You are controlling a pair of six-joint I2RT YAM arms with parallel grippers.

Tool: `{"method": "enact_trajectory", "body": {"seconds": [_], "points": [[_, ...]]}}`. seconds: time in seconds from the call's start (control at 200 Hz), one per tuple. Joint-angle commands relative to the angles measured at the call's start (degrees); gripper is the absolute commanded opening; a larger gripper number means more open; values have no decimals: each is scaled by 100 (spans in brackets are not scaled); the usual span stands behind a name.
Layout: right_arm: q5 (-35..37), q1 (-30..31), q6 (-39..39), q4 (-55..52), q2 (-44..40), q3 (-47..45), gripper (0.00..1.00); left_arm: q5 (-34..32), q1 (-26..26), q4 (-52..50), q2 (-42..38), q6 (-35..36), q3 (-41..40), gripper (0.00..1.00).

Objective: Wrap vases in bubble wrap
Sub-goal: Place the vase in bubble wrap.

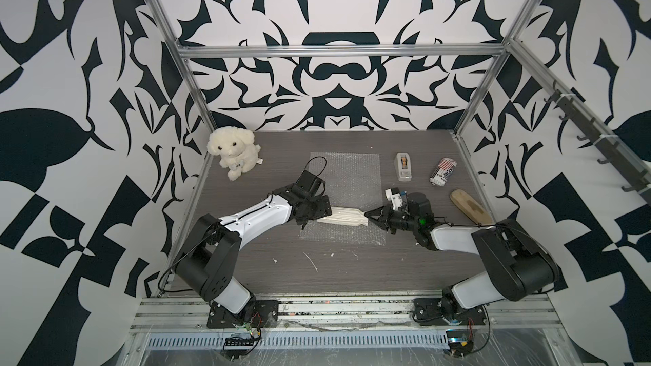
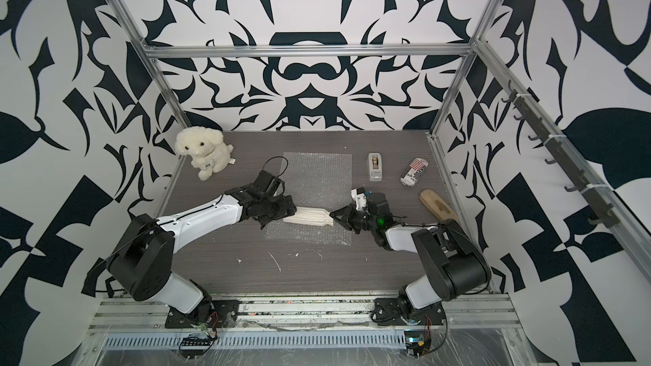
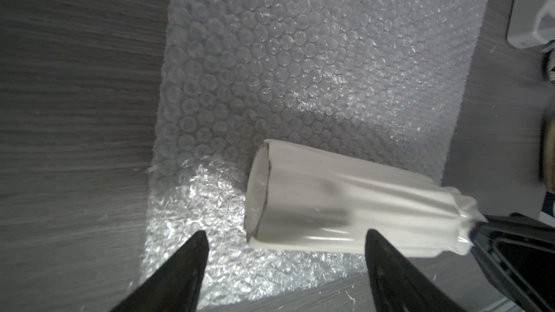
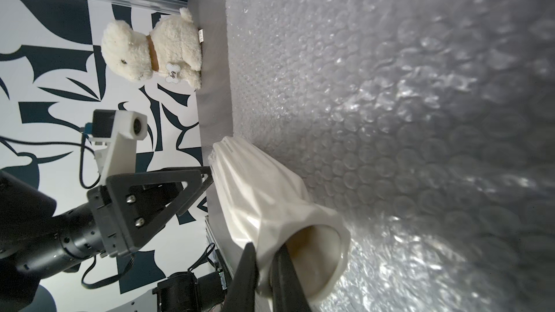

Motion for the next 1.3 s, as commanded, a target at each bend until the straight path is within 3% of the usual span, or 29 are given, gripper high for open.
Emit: {"method": "enact_trajectory", "body": {"seconds": [0.0, 0.24, 0.53, 0.73, 0.755, 0.83, 0.855, 0.875, 0.96, 1.145, 1.225, 1.295], "points": [[219, -15, -455, -743, -271, 202, 9, -35, 17, -60, 88, 316, 138, 84], [334, -19, -800, -1067, -10, 306, 11, 123, 17, 114, 171, 274, 37, 84], [675, -19, -1465, -1906, 107, 739, 22, 102, 0, 86, 302, 316, -82, 84], [1427, -19, -2590, -3956, -732, 1398, 49, 64, 8, 29, 376, 316, -118, 84], [1527, -9, -2732, -4215, -873, 1495, 56, 66, 4, 20, 390, 316, -120, 84], [2011, 36, -3180, -4970, -1305, 1801, 58, 65, 8, 7, 411, 316, -110, 84], [2208, 91, -3366, -5198, -1451, 1893, 84, 62, 7, -13, 423, 316, -111, 84], [2386, 155, -3490, -5376, -1561, 1960, 88, 57, 6, -17, 427, 316, -118, 84], [3105, 740, -4213, -5801, -1966, 2141, 87, 57, 3, -23, 424, 316, -130, 84], [4447, 2858, -6737, -5588, -2277, 2042, 75, 41, 2, -29, 397, 307, -160, 84], [4500, 3304, -7884, -5253, -2247, 1736, 64, 58, 3, 15, 424, 281, -170, 84], [4651, 3553, -8516, -4830, -2186, 1356, 62, 70, 8, 13, 471, 277, -150, 84]]}}
